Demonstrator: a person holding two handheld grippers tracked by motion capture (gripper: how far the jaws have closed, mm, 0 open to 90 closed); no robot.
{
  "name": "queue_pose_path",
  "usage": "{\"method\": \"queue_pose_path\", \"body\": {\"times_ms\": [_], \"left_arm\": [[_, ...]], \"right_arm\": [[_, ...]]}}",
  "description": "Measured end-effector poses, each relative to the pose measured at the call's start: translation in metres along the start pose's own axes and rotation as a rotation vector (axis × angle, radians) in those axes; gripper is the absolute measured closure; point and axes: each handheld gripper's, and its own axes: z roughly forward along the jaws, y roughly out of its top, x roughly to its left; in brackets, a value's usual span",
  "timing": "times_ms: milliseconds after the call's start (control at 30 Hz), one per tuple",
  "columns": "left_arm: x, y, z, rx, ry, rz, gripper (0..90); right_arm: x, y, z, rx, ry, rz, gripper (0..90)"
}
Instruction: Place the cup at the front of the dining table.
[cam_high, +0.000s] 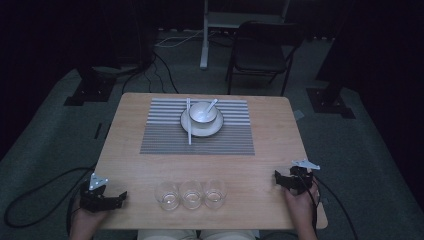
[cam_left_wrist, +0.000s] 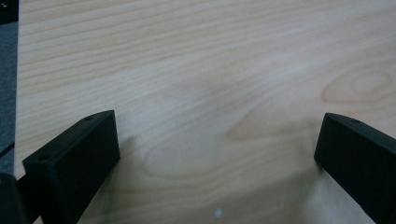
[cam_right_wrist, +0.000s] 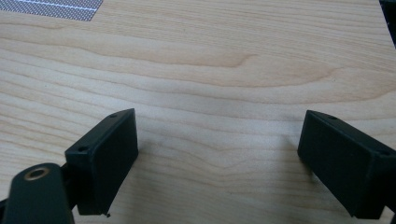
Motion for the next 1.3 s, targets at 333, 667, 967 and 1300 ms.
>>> {"method": "queue_pose_path", "body": {"times_ms": [333, 667, 967, 1300], "left_arm": [[0.014, -0.015, -0.015, -0.002, -0.044, 0.012, 0.1], [0.009, -0.015, -0.012, -0.005, -0.071, 0.085, 0.1], [0.005, -0.011, -0.014, 0.005, -0.117, 0.11, 0.1], [-0.003, -0.007, -0.014, 0.017, -0.159, 0.135, 0.1]], "right_arm": [[0.0, 0.0, 0.0, 0.0, 0.0, 0.001, 11.7], [0.0, 0.0, 0.0, -0.001, -0.001, 0.001, 11.8], [0.0, 0.0, 0.0, -0.001, -0.001, 0.001, 11.8], [0.0, 0.0, 0.0, -0.001, -0.001, 0.001, 11.8]]}}
